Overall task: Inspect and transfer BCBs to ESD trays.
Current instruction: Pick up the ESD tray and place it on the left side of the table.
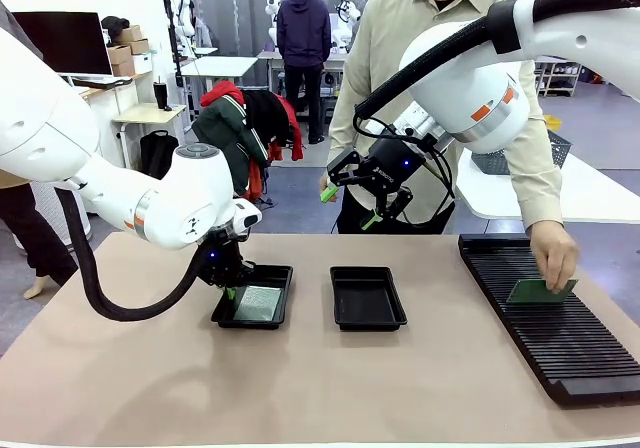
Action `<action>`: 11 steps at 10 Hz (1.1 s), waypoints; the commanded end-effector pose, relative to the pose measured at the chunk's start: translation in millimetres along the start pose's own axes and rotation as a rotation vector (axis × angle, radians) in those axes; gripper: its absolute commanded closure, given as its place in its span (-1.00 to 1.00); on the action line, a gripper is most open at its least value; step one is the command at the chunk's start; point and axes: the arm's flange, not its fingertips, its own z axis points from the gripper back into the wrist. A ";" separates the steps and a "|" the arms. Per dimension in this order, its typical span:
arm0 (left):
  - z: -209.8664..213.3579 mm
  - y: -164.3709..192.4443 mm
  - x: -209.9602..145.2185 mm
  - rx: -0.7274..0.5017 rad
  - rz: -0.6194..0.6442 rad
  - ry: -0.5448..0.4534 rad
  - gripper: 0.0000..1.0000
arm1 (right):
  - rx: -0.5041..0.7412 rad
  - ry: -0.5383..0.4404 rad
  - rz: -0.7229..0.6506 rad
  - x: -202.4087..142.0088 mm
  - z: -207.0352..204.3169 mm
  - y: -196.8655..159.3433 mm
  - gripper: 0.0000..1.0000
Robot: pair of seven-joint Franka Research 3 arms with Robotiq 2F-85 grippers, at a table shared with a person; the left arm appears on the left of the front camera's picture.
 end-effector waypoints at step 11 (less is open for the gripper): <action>9.5 10.1 2.5 -0.042 0.024 0.004 0.94 | -0.027 -0.015 -0.017 2.4 -1.1 2.1 -1.00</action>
